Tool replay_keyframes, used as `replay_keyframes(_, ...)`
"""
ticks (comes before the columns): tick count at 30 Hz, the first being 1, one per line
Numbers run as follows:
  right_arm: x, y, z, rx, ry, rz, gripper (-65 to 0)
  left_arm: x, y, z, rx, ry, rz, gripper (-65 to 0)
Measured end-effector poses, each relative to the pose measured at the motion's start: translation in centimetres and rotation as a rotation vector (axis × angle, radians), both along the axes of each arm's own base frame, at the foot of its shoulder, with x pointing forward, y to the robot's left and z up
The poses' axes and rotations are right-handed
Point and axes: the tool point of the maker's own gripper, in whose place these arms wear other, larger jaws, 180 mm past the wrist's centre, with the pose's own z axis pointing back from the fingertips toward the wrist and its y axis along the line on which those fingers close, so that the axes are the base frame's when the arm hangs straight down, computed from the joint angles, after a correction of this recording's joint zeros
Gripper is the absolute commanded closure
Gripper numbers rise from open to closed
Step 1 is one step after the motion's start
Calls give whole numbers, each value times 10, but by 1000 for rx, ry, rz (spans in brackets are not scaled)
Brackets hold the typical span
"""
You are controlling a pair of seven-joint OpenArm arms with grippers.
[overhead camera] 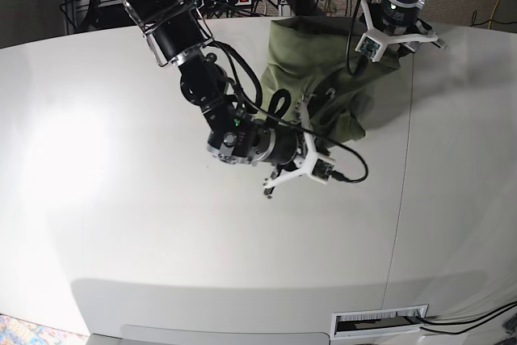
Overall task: Fold the T-shirt properly
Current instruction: 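Tuck the right gripper under the bundle's side and fold it inward, then drag the bundle with the left gripper away from the right gripper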
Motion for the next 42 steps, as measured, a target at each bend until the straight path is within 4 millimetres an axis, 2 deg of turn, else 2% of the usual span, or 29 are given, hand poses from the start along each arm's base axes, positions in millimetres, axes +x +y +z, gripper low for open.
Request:
replay_keyframes(4, 8, -12, 1, -4, 6, -44, 0, 8, 16, 10, 121, -56, -8, -260)
replay_keyframes(7, 10, -15, 0, -11, 8, -53, 0, 15, 12, 26, 99, -105, 1, -259)
replay_keyframes(9, 9, -17, -2, -21, 13, -55, 0, 20, -4, 38, -7, -136, 3, -234)
replay_keyframes(14, 12, -26, -8, -86, -3, -68, 0, 18, -50, 57, -306, -126, -36, -12)
replay_keyframes(19, 14, -44, -15, -125, -2, -79, 0, -3, -93, 55, -516, -2, -159, 0)
replay_keyframes(24, 18, -78, -25, -196, 6, -114, 0, -15, -115, 60, -623, 46, -239, 0)
replay_keyframes(26, 16, -84, -27, -193, 38, -125, 0, -16, -117, 51, -645, 56, -243, 0)
replay_keyframes(29, 11, -89, -30, -184, 81, -129, 0, -22, -113, 26, -644, 105, -216, 0)
replay_keyframes(33, 8, -101, -34, -203, 110, -137, 0, -24, -111, 8, -648, 135, -219, 0)
replay_keyframes(39, -10, -106, -40, -166, 233, -128, 0, 0, -100, -18, -609, 139, -210, 0)
replay_keyframes(42, -14, -106, -38, -134, 263, -123, 0, 12, -97, -23, -595, 115, -220, 0)
